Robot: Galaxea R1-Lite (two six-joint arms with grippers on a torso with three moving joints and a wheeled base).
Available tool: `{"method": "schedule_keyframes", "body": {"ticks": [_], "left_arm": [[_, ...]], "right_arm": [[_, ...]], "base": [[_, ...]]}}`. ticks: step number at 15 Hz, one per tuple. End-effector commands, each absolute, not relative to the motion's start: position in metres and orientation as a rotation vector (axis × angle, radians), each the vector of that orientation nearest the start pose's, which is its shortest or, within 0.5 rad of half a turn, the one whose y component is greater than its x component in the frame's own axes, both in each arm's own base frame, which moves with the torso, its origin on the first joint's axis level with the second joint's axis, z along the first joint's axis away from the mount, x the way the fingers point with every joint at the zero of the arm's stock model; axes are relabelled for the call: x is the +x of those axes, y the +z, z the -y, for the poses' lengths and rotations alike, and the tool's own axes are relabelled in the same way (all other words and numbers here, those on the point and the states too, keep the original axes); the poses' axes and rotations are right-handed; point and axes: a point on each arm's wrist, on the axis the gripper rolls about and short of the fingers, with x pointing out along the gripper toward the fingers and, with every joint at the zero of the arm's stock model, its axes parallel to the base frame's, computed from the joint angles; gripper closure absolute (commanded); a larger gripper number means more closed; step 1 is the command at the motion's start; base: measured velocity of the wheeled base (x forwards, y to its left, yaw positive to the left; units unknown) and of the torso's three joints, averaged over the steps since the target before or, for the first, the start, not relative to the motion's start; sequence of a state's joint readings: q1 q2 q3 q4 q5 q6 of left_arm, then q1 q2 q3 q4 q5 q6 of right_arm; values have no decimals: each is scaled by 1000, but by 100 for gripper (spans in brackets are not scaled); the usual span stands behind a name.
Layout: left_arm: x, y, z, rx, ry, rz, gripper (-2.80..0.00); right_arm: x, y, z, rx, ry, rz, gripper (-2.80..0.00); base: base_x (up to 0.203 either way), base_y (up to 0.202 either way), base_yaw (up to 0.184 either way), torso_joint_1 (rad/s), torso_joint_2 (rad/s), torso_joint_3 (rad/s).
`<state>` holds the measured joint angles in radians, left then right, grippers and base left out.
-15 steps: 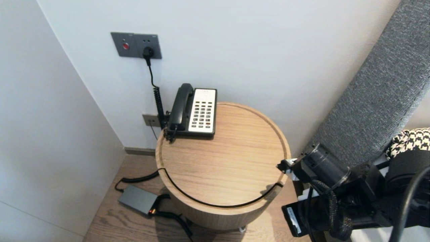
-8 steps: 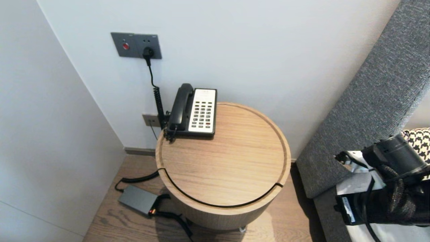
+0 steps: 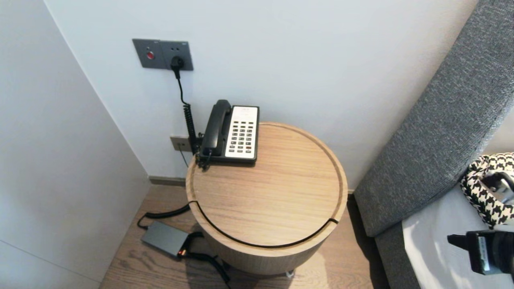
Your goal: Open the nightstand drawer
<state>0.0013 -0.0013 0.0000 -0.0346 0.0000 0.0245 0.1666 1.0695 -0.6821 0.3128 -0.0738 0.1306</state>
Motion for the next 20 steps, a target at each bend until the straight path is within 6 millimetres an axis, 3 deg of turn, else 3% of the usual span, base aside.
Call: {"method": "schedule_keyframes", "body": {"ticks": [1,5,9,12,20], "left_arm": [[-22,76,0,25,2,25,0],[-22,76,0,25,2,25,0],[-22,76,0,25,2,25,0],[-22,76,0,25,2,25,0],[-22,76,0,25,2,25,0]], "right_arm": [[85,196,-12,50,51,-592,0],[45,140,-6,-6,113,-424,0],[27,105,-3,-47,130,-309,0],[17,90,-2,-37,94,-287,0],[-4,80,0,-44,51,-156,0]], "base": [[0,0,0,0,0,0],[0,0,0,0,0,0],[0,0,0,0,0,0],[0,0,0,0,0,0],[0,0,0,0,0,0]]}}
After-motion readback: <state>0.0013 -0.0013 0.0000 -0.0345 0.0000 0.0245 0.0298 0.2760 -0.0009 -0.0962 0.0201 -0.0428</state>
